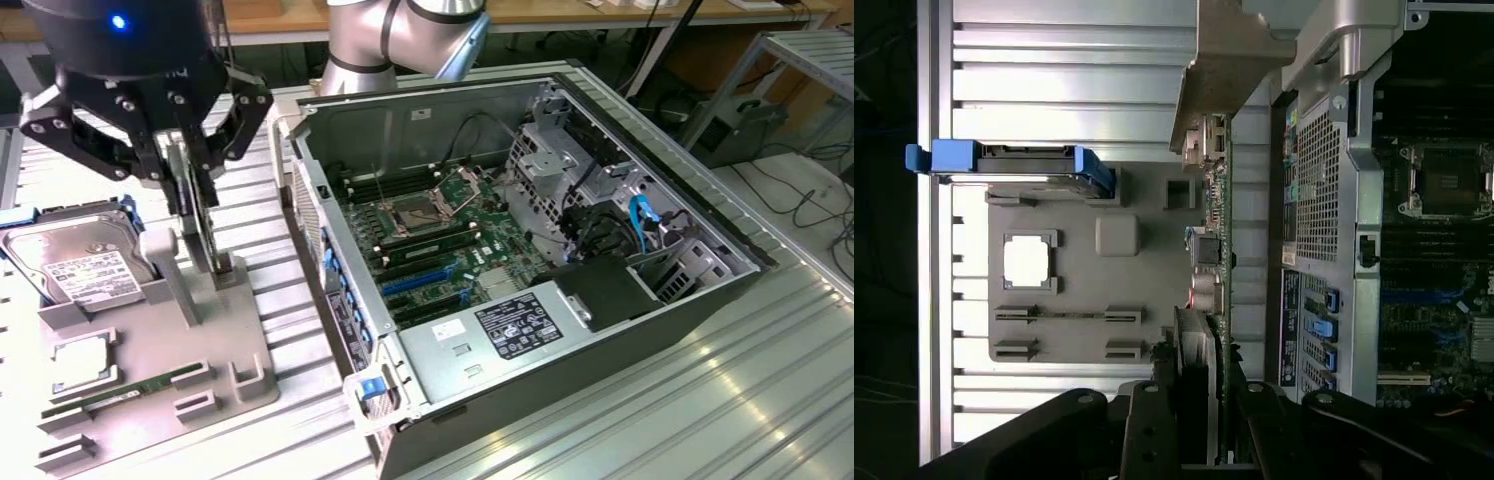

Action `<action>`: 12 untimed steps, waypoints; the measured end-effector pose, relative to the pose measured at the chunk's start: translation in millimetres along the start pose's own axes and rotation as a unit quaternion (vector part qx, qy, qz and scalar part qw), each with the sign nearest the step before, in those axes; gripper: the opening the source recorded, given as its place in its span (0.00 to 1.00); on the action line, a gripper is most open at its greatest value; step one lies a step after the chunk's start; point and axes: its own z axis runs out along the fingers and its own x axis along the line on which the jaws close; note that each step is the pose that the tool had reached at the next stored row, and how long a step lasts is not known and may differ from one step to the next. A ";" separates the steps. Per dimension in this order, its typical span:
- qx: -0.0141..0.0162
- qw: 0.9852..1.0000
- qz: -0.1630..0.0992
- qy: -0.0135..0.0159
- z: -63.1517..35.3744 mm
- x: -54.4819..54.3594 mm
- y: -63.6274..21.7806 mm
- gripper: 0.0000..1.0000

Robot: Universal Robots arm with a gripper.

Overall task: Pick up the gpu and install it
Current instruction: 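Pick up the gpu and move the gpu toward the slot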

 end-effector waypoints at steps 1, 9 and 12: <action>0.000 1.000 0.000 0.000 0.0 0.0 0.0 0.28; 0.000 1.000 0.000 0.000 0.8 -48.3 -0.7 0.28; 0.000 1.000 0.000 0.000 1.1 -68.3 -1.1 0.28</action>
